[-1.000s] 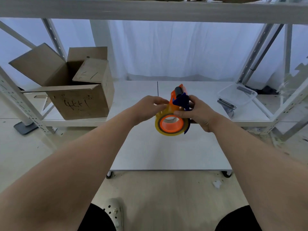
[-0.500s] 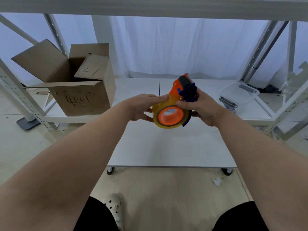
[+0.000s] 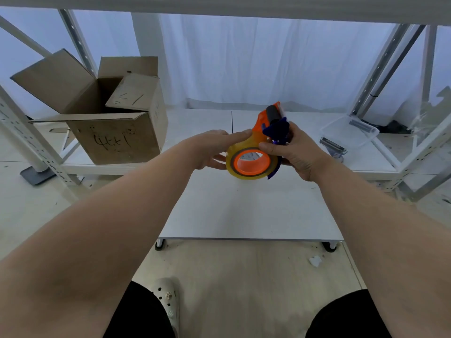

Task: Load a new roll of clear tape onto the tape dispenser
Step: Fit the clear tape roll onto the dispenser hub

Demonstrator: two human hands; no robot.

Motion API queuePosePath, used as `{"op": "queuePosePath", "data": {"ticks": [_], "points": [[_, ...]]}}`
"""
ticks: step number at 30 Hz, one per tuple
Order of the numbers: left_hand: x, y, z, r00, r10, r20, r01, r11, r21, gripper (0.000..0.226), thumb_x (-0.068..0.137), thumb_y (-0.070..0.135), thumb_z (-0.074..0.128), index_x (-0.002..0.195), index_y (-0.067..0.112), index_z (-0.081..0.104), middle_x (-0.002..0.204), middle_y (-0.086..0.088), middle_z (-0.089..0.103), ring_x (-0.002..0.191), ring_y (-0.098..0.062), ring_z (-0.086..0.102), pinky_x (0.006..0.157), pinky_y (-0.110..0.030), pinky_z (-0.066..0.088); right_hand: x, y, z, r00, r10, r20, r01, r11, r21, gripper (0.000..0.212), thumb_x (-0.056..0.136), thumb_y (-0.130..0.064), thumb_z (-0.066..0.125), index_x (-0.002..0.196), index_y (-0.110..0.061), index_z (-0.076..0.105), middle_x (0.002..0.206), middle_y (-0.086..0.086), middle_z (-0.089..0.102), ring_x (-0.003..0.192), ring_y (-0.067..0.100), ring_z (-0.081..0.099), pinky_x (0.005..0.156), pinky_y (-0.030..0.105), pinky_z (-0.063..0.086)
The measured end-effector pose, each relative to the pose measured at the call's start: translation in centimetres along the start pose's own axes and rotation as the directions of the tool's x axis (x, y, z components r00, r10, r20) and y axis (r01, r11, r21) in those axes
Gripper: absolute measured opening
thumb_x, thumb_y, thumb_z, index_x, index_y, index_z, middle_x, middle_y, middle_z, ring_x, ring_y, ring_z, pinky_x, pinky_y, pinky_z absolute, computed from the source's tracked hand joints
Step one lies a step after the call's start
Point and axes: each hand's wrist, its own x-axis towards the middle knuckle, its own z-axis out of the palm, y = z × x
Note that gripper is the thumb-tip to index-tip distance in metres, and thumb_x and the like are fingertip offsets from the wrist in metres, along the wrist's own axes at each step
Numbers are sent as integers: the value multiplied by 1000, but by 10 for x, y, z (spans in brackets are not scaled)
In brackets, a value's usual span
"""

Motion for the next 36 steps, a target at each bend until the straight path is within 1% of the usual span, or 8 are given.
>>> {"op": "queuePosePath", "data": {"ticks": [3,8,13,17,23,27,31,36], "points": [[-3,2,0,1000,-10,-11,9,999,-35,47,80,59,60,106,20,58,108,-2,64,94,-21,65,81,-37,56,1,-3,3,1000,-17,10,17,1000,3,52,78,-12,74,122,-22,46,120,-2,59,102,20,63,76,33,57],[-4,-4,-7,996,51,-71,-67,968,-243,56,82,48,65,126,17,48,122,-7,55,101,-31,64,86,-45,55,4,-4,1,999,-31,-24,34,990,137,55,78,-12,73,125,-25,48,129,3,57,106,21,62,73,33,56],[-7,-4,-7,996,43,-77,-73,898,-434,49,87,42,61,126,17,46,122,-11,52,99,-32,64,83,-44,56,6,-8,5,998,-39,-42,47,974,221,76,64,-22,79,132,-22,46,132,6,57,113,25,60,86,44,55],[-6,-2,-6,997,8,-78,-37,926,-376,47,87,43,61,124,19,45,125,-10,52,105,-32,61,89,-46,53,5,-7,9,996,-49,-70,58,991,121,60,77,-13,75,129,-23,46,131,3,56,109,23,62,79,38,57],[-4,2,-4,993,6,-119,-37,965,-261,45,85,43,64,119,24,42,122,-3,48,113,-32,55,95,-50,49,0,-12,15,992,-104,-78,106,994,24,55,77,-9,75,122,-20,45,108,-10,59,94,10,63,74,29,57],[-4,-1,-8,995,40,-88,-64,954,-294,48,85,42,64,125,23,47,129,-4,49,114,-31,55,94,-47,51,1,-12,9,993,-82,-80,90,991,98,58,77,-8,74,126,-20,45,119,-3,60,98,16,64,77,34,56],[-6,1,-7,996,30,-84,-55,948,-315,41,86,40,63,121,24,48,116,-2,52,105,-28,57,84,-43,54,3,-9,5,995,-69,-74,78,988,135,55,78,-9,73,123,-24,47,130,3,55,104,21,62,84,42,55],[-5,-1,-8,994,3,-105,-38,942,-335,31,89,32,57,115,18,52,110,-4,56,97,-28,62,75,-40,56,4,-7,2,997,-51,-62,58,990,127,52,79,-10,72,123,-25,49,128,4,56,106,23,60,86,43,55]]}}
